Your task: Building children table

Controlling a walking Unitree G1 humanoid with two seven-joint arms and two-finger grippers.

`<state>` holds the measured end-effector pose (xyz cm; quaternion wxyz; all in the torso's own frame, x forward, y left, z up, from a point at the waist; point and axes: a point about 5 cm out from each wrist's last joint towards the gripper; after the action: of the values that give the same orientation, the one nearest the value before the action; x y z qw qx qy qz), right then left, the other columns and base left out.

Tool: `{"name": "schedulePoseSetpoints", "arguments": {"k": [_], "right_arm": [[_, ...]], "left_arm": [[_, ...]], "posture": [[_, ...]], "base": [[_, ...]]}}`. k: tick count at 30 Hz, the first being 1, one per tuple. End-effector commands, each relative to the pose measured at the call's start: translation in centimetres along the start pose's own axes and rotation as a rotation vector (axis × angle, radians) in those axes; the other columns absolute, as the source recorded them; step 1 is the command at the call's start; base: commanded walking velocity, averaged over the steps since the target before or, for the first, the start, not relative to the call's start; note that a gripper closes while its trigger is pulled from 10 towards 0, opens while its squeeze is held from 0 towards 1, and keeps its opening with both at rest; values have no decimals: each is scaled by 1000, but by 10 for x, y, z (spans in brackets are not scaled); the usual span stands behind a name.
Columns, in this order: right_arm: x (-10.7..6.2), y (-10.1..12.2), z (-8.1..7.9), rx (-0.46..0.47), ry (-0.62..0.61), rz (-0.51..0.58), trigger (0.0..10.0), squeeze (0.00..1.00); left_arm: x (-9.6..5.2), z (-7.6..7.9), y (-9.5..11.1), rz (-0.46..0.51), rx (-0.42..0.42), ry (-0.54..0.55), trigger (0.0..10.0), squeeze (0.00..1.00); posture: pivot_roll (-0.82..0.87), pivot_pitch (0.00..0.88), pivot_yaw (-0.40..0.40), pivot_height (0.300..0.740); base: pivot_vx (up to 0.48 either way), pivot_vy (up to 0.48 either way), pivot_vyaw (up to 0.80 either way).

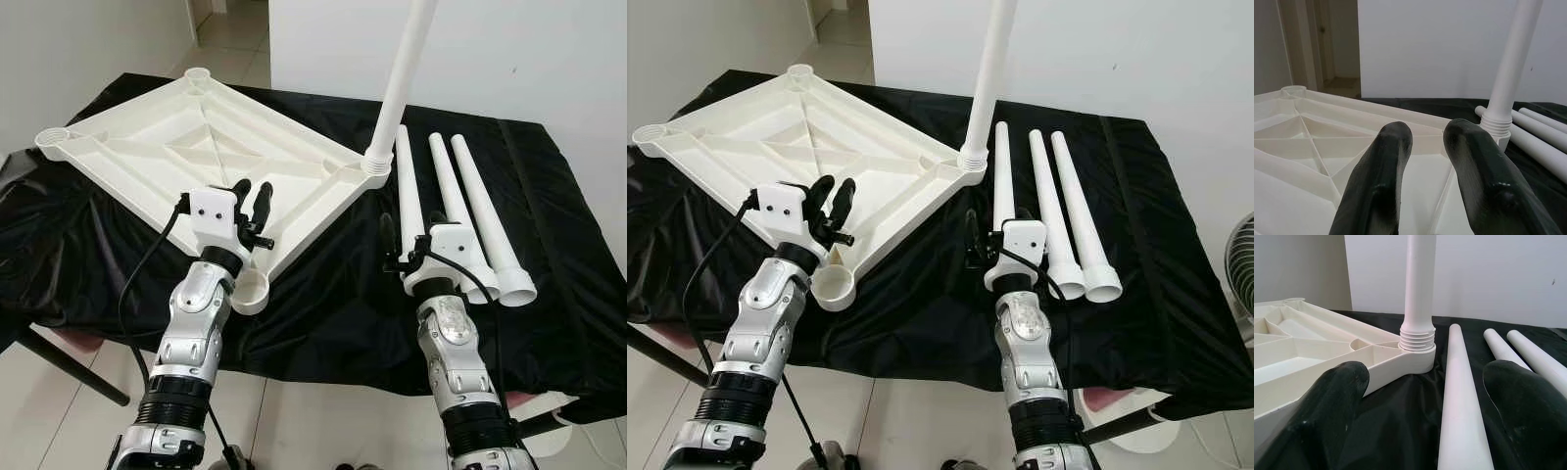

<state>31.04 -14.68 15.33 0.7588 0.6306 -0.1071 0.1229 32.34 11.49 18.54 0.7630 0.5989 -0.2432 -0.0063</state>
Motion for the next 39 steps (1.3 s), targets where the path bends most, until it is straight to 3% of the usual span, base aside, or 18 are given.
{"name": "schedulePoseSetpoints", "arguments": {"k": [1,8,17,26,31,34,35,39], "right_arm": [[0,0,-1,-13,20,-2,10000,0],[3,5,-2,-27,27,18,10000,0],[-1,-3,-7,-12,-10,-30,10000,0],[16,-12,18,-24,-187,-189,10000,0],[21,-12,19,-25,-219,-221,10000,0],[30,-15,10,32,-180,-325,10000,0],[30,-18,0,73,-101,-368,10000,0],[29,-19,-3,66,-85,-373,10000,0]], "left_arm": [[-2,0,2,2,4,-17,10000,0],[-4,-3,7,3,6,-1,10000,0],[-16,-4,-11,-63,-12,2,10000,0],[-9,0,-4,-80,-17,-29,10000,0],[-9,0,-5,-98,-11,-40,10000,0],[-9,-2,-2,-91,5,-47,10000,0],[-8,-2,-1,-84,17,-45,10000,0],[-8,-2,-1,-83,12,-40,10000,0]], "posture": [[98,91,-18,740],[95,103,-8,740],[108,115,-14,740],[139,93,-21,740],[144,89,-21,740],[148,80,-22,740],[148,79,-25,740],[148,79,-25,740]], "base": [[0,0,0],[0,0,0],[0,0,0],[0,0,0],[0,0,0],[0,0,0],[0,0,0],[0,0,0]]}}
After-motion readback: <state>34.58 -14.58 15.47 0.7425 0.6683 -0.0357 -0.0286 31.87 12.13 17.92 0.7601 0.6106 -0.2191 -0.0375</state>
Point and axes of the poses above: a point about 5 cm out from each wrist's last joint towards the gripper, its own x axis pointing out of the wrist towards the gripper, its own y axis along the axis of the wrist's last joint, z = x × y, and after that the axes turned 11 degrees about -x, right-handed
